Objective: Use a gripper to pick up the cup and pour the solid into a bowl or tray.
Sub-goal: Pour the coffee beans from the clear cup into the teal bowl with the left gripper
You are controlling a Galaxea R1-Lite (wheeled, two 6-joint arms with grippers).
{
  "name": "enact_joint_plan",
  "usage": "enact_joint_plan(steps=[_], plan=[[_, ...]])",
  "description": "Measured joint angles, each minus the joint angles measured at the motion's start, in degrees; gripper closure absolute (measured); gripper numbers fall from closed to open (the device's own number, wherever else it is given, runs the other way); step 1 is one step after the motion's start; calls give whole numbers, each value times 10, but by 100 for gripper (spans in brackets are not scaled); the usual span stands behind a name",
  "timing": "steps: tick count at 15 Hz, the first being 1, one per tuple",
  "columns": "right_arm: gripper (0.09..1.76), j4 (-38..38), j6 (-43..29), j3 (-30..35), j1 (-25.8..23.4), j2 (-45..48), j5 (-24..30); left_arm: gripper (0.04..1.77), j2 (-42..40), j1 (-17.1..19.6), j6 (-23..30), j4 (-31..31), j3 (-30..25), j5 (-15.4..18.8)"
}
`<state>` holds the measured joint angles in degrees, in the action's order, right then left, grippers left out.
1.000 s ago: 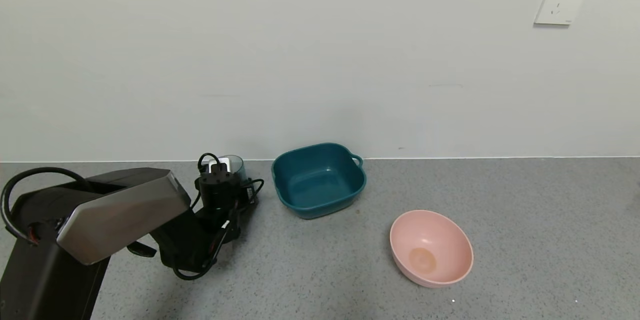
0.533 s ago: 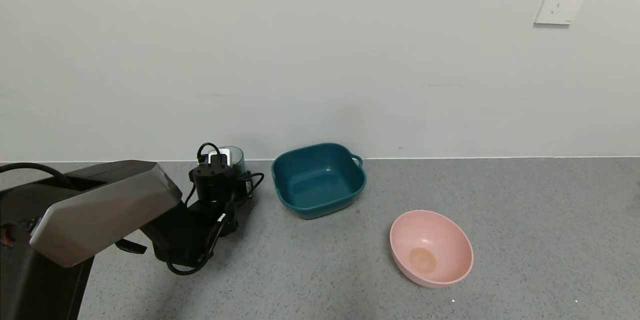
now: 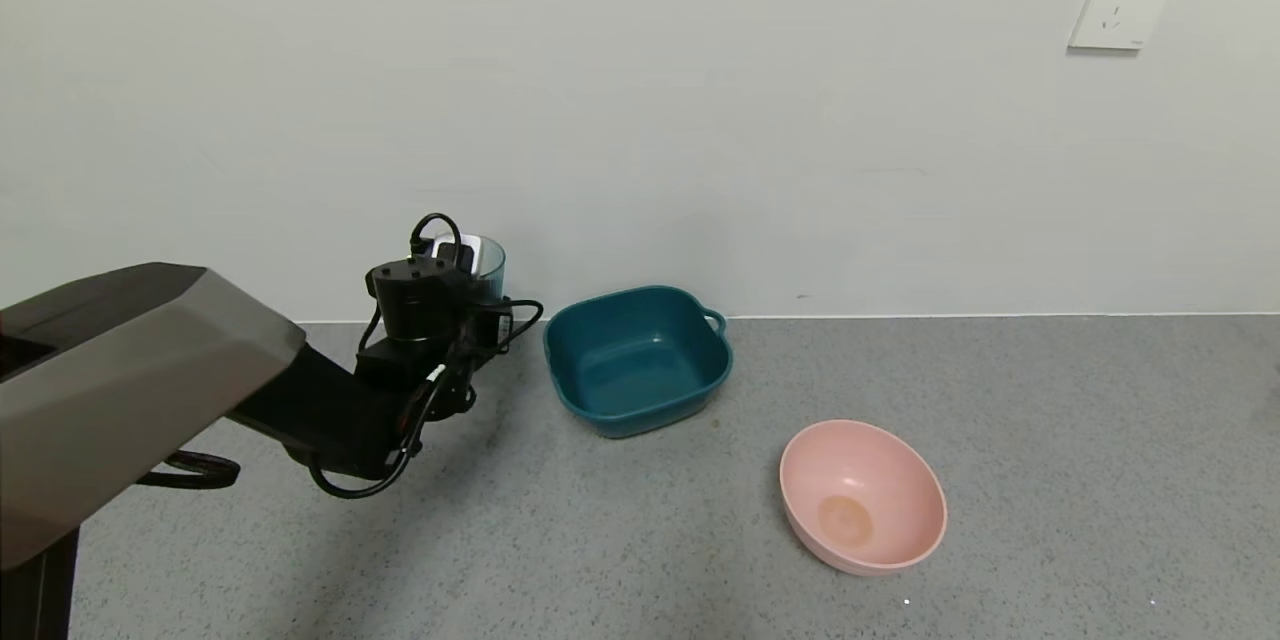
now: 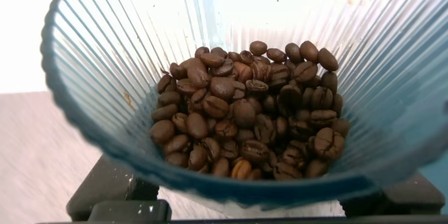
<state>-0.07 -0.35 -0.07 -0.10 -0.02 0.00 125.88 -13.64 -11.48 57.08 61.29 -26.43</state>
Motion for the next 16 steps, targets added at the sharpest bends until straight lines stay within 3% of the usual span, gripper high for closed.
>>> enact_joint_plan(steps=[10,16], plan=[[14,0,0,0,0,0,0,48,-42,-68,-187,-144,89,0],[14,0,0,0,0,0,0,48,-36,-83,-320,-151,115,-9]])
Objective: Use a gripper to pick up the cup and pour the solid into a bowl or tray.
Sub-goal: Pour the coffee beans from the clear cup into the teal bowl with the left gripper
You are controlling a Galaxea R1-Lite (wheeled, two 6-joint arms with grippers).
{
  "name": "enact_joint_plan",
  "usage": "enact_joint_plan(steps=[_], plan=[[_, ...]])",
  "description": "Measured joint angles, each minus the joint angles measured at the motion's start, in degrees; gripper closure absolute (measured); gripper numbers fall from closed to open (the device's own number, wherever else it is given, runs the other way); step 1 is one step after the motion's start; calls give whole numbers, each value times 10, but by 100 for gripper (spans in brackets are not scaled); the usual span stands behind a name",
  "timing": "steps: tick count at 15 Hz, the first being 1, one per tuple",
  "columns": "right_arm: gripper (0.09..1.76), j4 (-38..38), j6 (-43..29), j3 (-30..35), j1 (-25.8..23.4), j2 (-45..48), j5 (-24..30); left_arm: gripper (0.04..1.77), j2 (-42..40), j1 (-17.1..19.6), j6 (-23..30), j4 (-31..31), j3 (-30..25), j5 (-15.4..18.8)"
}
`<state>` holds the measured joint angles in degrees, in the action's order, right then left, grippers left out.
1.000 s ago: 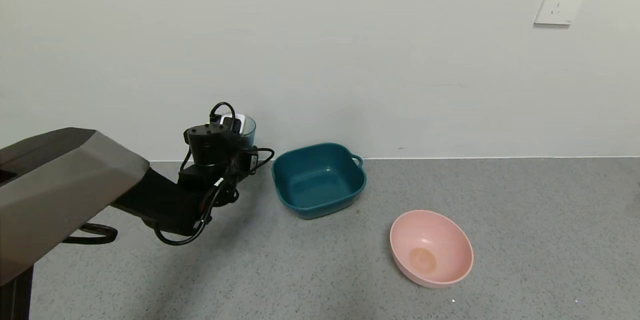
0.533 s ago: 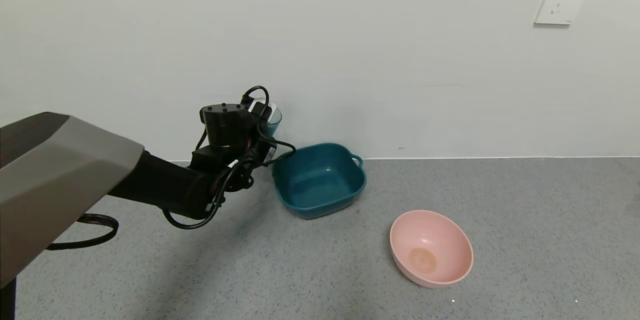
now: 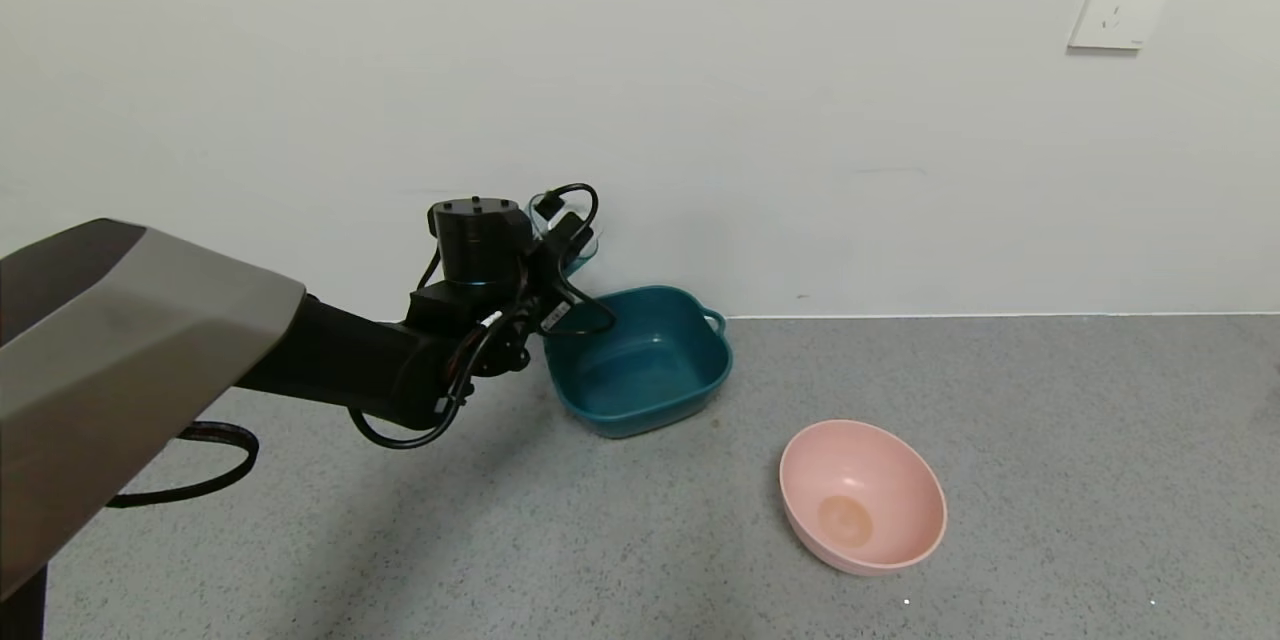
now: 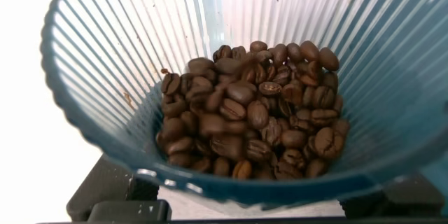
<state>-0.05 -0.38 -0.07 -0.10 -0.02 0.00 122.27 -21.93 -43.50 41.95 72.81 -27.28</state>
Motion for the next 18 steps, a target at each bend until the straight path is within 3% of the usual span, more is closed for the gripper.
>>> enact_joint_plan(steps=[7,13,18], plan=[[14,0,0,0,0,0,0,48,8,1,-130,-1,5,0],[14,0,0,0,0,0,0,48,5,8,-286,-17,13,4],[14,0,0,0,0,0,0,48,2,6,-341,-52,24,6]])
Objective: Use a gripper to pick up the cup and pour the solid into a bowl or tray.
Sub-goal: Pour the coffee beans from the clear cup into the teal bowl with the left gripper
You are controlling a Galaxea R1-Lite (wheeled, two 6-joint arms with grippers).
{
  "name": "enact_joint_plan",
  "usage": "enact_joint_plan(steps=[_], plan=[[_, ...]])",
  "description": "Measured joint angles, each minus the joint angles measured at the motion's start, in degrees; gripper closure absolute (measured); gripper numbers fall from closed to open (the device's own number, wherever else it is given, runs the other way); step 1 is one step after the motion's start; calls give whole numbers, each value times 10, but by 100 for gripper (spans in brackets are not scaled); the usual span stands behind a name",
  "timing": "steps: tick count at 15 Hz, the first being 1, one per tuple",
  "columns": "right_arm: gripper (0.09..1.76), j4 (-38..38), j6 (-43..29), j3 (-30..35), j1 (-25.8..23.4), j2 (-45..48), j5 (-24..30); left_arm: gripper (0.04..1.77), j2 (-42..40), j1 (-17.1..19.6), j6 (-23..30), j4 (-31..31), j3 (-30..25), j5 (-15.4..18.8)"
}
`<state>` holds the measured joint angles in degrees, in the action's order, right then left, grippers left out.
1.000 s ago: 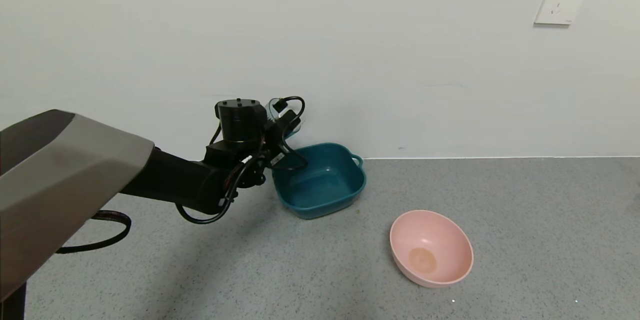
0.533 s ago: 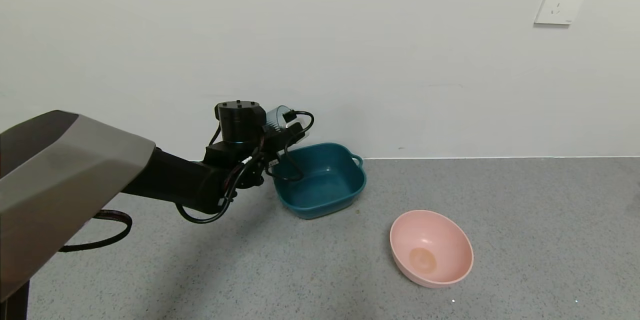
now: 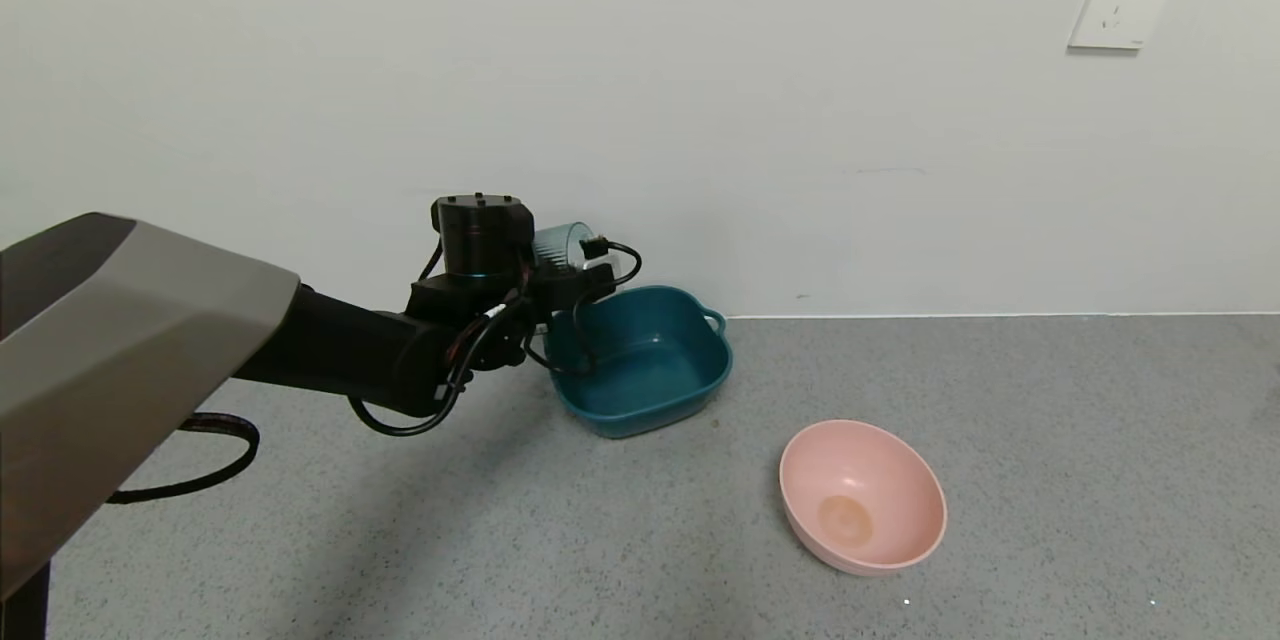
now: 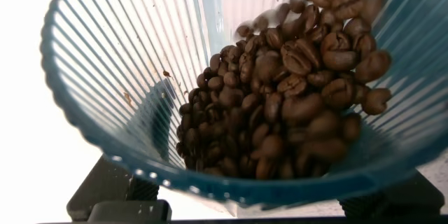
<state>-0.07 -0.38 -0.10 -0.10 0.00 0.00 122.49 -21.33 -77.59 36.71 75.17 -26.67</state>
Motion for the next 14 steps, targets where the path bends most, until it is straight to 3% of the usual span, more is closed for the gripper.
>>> enact_joint_plan(steps=[5,8,14], plan=[[14,0,0,0,0,0,0,48,-1,-3,-47,0,-2,1],[14,0,0,0,0,0,0,48,-3,-4,-104,-9,-1,-4],[14,0,0,0,0,0,0,48,-2,-19,-142,-10,0,-14]])
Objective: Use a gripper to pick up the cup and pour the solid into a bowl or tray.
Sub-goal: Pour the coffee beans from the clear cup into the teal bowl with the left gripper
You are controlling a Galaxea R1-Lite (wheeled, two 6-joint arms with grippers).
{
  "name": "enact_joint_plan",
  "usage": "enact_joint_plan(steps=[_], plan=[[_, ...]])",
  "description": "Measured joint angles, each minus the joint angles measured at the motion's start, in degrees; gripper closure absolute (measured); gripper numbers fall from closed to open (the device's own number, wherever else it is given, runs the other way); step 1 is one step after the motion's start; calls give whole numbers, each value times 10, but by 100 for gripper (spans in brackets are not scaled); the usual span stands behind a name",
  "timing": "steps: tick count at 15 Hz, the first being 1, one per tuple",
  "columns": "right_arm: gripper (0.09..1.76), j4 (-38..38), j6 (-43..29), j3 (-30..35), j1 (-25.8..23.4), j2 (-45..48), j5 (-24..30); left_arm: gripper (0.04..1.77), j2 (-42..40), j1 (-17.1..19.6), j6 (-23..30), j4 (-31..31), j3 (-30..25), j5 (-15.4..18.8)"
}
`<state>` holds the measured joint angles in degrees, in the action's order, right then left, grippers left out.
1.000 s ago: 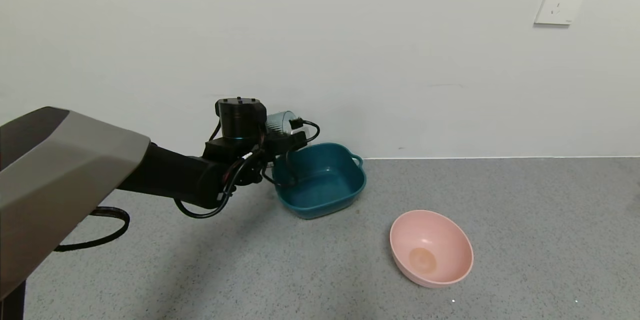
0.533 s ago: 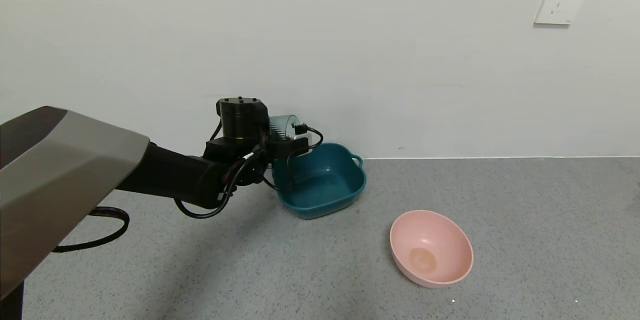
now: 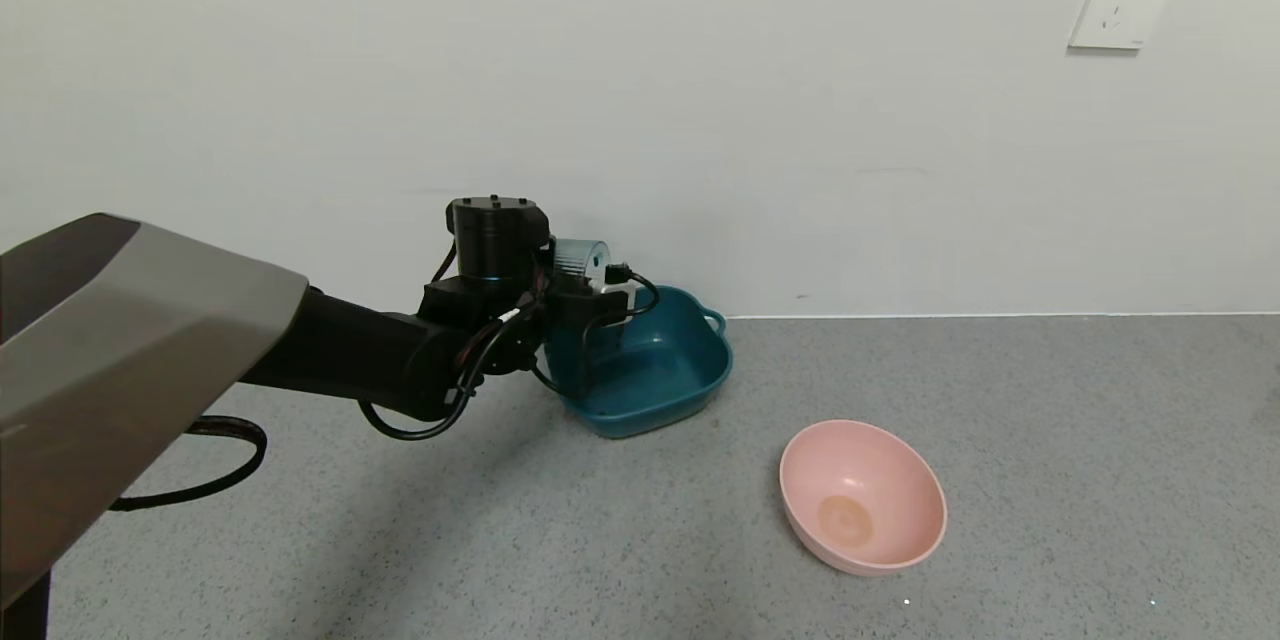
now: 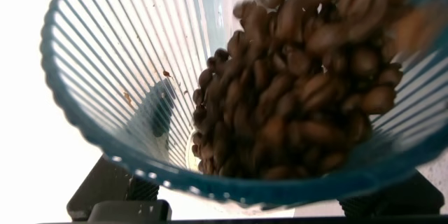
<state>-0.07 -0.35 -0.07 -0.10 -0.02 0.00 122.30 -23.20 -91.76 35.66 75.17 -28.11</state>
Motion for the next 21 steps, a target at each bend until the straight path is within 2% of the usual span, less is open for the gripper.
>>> enact_joint_plan(steps=[3,8,21], plan=[[14,0,0,0,0,0,0,48,0,-3,-12,0,-2,-20],[14,0,0,0,0,0,0,48,1,-4,-22,0,-4,-23],[14,0,0,0,0,0,0,48,6,-27,-77,1,-6,-98]])
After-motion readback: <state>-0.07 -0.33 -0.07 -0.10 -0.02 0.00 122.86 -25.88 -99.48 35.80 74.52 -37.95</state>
